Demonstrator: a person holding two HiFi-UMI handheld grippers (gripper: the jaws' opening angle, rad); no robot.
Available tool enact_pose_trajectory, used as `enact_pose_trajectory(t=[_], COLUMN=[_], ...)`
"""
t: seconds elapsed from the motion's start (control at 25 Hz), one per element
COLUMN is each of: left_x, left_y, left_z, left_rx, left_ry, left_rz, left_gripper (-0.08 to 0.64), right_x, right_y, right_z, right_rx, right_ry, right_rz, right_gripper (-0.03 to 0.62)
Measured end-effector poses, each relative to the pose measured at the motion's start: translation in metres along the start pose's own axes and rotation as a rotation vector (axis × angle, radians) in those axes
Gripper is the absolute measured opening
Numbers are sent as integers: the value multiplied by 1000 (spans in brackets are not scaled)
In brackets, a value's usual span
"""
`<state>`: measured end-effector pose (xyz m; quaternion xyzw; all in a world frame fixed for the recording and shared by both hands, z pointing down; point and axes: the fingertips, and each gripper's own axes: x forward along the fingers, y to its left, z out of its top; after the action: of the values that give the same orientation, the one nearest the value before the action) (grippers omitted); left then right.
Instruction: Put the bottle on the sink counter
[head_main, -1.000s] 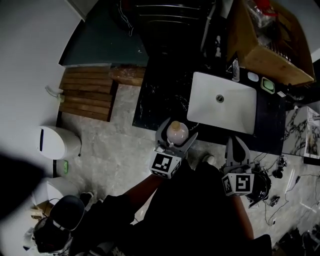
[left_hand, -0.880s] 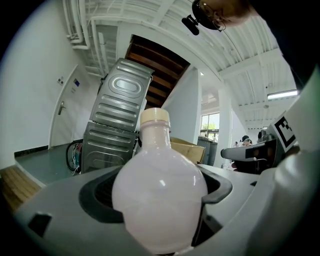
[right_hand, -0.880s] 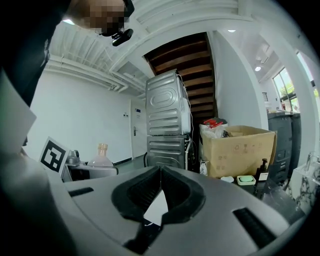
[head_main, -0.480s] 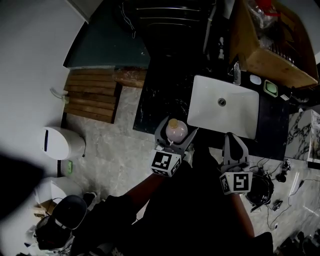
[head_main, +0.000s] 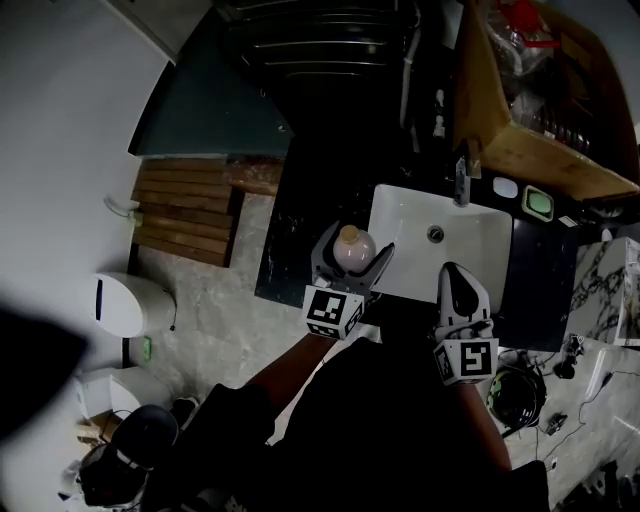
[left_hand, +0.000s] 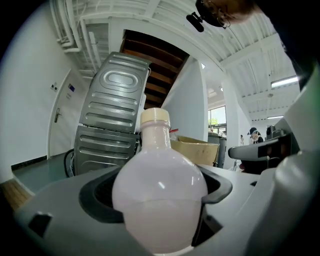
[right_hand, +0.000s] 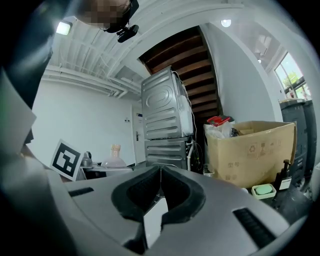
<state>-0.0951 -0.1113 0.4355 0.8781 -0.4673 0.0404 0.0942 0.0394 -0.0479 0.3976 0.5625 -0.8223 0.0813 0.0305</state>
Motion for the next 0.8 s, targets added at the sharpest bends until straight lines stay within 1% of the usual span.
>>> enact_pose_trajectory(t=[0.08,0.2,0.48,0.64,0.8], left_x=[24,56,116,146,169], left_y=[7,18,37,43,50], left_z=[-1,-7,-23,-31,-44], left_rx=[0,21,26,-7,-52], left_ry=[11,28,48,39,47], left_rz=[5,2,25,56,82], left_gripper=[403,403,403,403,403], right_x=[15,37,77,98,119], right_y=[-10,-23,-48,-62,-72], right_z=[2,5,-9,-15,-23], right_rx=[2,1,44,56,55], right_ry=[2,10,29,32,60], right_rz=[7,18,31,38,35], right_gripper=[38,38,38,38,38])
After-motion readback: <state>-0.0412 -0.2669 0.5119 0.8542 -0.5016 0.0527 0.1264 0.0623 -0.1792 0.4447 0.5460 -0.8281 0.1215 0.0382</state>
